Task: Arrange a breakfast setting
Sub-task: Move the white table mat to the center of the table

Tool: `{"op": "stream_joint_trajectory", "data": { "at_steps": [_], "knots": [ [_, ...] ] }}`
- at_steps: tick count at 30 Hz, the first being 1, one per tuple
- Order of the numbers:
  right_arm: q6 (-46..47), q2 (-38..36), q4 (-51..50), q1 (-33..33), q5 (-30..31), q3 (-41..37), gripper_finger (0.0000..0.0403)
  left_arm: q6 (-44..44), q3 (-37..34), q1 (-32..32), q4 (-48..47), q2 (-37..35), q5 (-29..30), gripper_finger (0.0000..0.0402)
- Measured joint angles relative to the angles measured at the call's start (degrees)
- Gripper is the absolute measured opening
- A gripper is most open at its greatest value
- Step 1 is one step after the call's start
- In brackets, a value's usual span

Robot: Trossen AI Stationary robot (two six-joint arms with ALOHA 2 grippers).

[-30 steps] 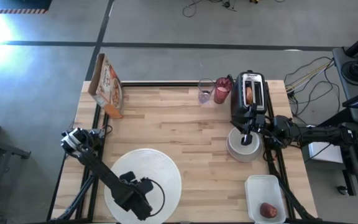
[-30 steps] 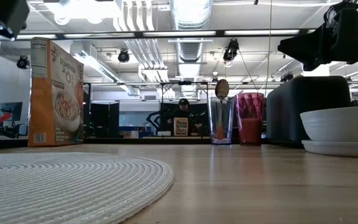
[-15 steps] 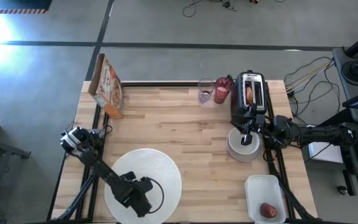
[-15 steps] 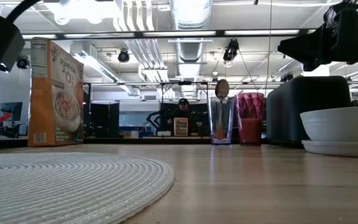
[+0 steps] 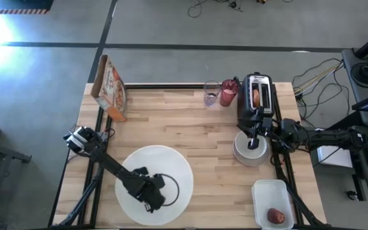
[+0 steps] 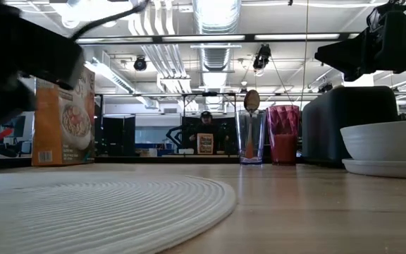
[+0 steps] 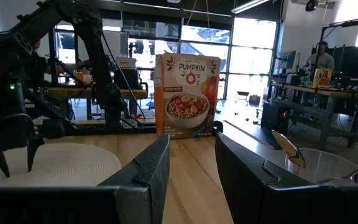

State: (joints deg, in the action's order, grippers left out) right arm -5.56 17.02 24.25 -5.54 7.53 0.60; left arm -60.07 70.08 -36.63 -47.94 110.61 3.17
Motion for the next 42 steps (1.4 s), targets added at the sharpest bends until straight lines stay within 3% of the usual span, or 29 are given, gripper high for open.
{"op": "stream_joint_trajectory", "data": {
  "at_steps": [22, 32, 42],
  "knots": [
    [0.0, 0.01, 0.0, -0.01, 0.01, -0.01, 0.0118, 33.86, 0.88, 16.53, 4.65, 0.31, 9.93, 0.0158],
    [0.0, 0.02, 0.0, 0.0, 0.01, -0.01, 0.0118, 47.27, 0.54, 21.42, 12.69, 0.31, 10.2, 0.0158],
    [0.0, 0.02, 0.0, -0.01, 0.01, 0.0, 0.0118, 53.83, 0.46, 23.81, 18.27, 0.28, 9.94, 0.0158]
  ]
}}
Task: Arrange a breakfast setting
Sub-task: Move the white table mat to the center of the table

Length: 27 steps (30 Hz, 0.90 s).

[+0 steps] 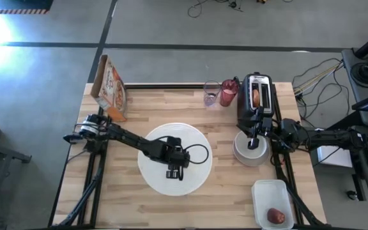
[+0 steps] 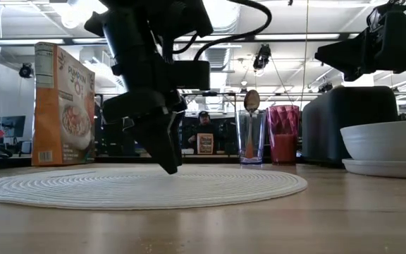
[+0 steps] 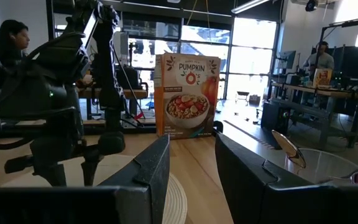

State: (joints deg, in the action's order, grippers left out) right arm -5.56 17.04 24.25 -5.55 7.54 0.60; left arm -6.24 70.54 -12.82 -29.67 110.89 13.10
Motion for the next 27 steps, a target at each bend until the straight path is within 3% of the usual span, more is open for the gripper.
{"op": "stream_joint_trajectory", "data": {
  "at_steps": [6, 18, 27],
  "knots": [
    [0.0, -0.02, 0.0, 0.01, 0.0, 0.0, 0.0118, -2.62, 0.31, -0.65, -3.94, -0.24, -0.67, 0.0158],
    [0.0, 0.0, 0.0, 0.01, -0.01, 0.0, 0.0118, -17.21, 3.56, -7.28, -19.22, -0.35, -7.54, 0.0158],
    [0.0, -0.01, 0.0, 0.0, 0.01, 0.0, 0.0118, -16.18, 0.14, -7.54, -12.66, 0.09, -6.58, 0.0158]
  ]
}}
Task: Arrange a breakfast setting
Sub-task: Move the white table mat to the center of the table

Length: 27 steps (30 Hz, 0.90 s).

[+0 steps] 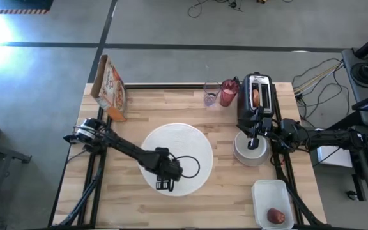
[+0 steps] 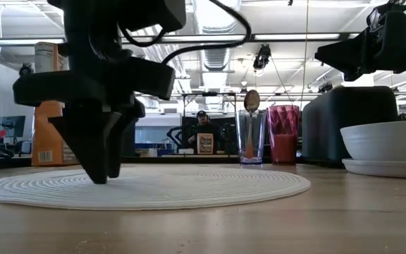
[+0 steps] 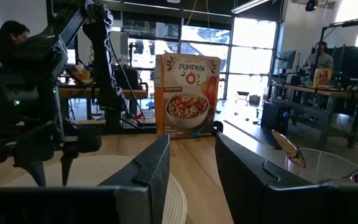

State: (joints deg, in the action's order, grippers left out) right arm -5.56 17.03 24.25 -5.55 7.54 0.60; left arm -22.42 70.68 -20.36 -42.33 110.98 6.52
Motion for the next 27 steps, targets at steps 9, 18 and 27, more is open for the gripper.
{"op": "stream_joint_trajectory", "data": {
  "at_steps": [9, 18, 27],
  "knots": [
    [0.0, 0.01, 0.0, 0.01, 0.01, 0.0, 0.0118, 4.43, -0.91, 0.97, 7.84, 0.12, 4.57, 0.0158],
    [0.0, 0.0, 0.0, 0.0, 0.0, -0.01, 0.0118, 7.94, -1.01, 4.24, 11.88, 0.33, 6.6, 0.0158],
    [0.0, 0.01, 0.0, 0.01, -0.01, -0.02, 0.0118, 6.31, -1.01, 4.35, 11.4, 0.33, 6.43, 0.0158]
  ]
}}
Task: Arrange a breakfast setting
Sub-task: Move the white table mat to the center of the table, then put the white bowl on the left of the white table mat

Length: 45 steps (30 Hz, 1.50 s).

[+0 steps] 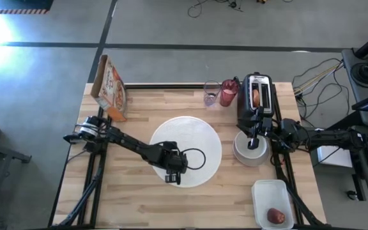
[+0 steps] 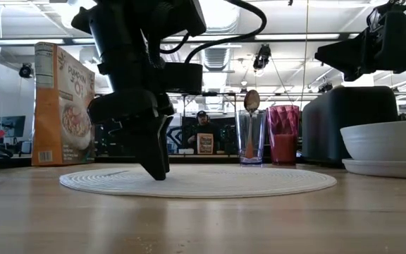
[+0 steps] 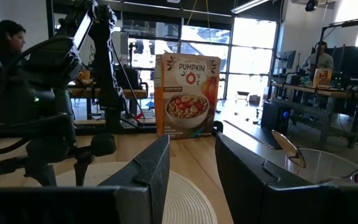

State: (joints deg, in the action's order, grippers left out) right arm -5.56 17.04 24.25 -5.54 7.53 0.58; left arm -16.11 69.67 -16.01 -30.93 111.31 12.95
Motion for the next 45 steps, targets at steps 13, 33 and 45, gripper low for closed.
{"op": "stream_joint_trajectory", "data": {
  "at_steps": [13, 33, 45],
  "knots": [
    [0.0, -0.01, 0.0, -0.01, 0.02, 0.01, 0.0118, -1.12, 4.08, -1.93, -5.73, -2.82, -3.57, 0.0158],
    [0.0, -0.01, -0.02, -0.01, 0.02, 0.02, 0.0118, -2.86, -10.21, -13.44, 8.05, -20.15, 14.87, 0.0198],
    [0.0, -0.02, -0.02, -0.01, 0.02, 0.01, 0.0118, 9.56, -38.1, -13.1, 61.59, -25.53, 20.44, 0.0208]
  ]
}}
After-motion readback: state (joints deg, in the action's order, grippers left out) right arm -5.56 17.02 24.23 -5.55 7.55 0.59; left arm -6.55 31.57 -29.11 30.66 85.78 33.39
